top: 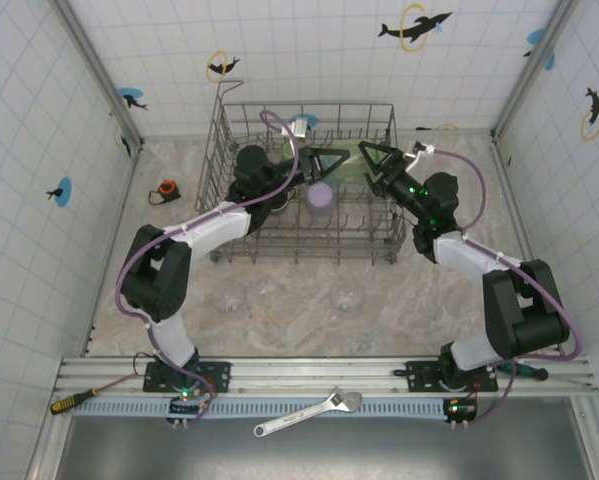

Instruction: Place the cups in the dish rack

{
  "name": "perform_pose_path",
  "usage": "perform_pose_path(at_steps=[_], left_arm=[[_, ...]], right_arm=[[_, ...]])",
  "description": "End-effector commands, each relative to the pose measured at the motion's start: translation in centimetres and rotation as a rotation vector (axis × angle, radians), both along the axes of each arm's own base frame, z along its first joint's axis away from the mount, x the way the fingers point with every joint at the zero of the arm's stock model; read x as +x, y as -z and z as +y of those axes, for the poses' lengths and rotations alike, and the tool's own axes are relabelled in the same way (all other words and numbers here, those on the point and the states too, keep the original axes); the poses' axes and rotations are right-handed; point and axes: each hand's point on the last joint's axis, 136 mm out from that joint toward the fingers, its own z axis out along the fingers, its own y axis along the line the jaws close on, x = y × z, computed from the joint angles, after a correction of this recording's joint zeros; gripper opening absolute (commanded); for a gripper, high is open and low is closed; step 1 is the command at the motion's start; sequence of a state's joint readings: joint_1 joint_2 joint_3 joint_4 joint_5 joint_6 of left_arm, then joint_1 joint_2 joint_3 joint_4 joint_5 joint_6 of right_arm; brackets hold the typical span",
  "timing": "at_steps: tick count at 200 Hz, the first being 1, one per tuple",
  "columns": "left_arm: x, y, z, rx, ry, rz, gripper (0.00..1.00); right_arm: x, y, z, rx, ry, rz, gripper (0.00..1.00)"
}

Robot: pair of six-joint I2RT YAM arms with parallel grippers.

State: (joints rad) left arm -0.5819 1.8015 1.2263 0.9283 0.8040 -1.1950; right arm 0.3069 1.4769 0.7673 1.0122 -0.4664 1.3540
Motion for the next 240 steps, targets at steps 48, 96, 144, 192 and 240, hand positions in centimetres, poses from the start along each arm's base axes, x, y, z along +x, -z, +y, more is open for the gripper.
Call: perform_pose_path(at_steps=[48,96,144,192,240], left_arm=[[-0.6,-0.1,-0.9,-0.035,0.043,-0.015,0.00],[-0.3,0.9,-1.0,0.017,0.029,-0.012,0.38],[0.3,1.3,0.0,0.136,-0.046,-0.048,0.67],[0.7,1.3,3.9,0.217,-0.202,-0.092,0.88],[0.7,1.9,6.0,0.337,-0.305,-0.117,0.97]], right_arm=[[0.5,-1.0,-0.4,-0.006,0.033,-0.056,0.80],[0.4,-0.4,-0.8,-0.040,0.059,-0.054,0.55],[0.9,0.1,-2.0,-0.223,0.157,-0.060,0.54],[0.9,1.7,-4.0,-0.400,0.255,-0.061,0.54],[1.4,3.7,-4.9,-0.591,0.334,-0.054,0.52]])
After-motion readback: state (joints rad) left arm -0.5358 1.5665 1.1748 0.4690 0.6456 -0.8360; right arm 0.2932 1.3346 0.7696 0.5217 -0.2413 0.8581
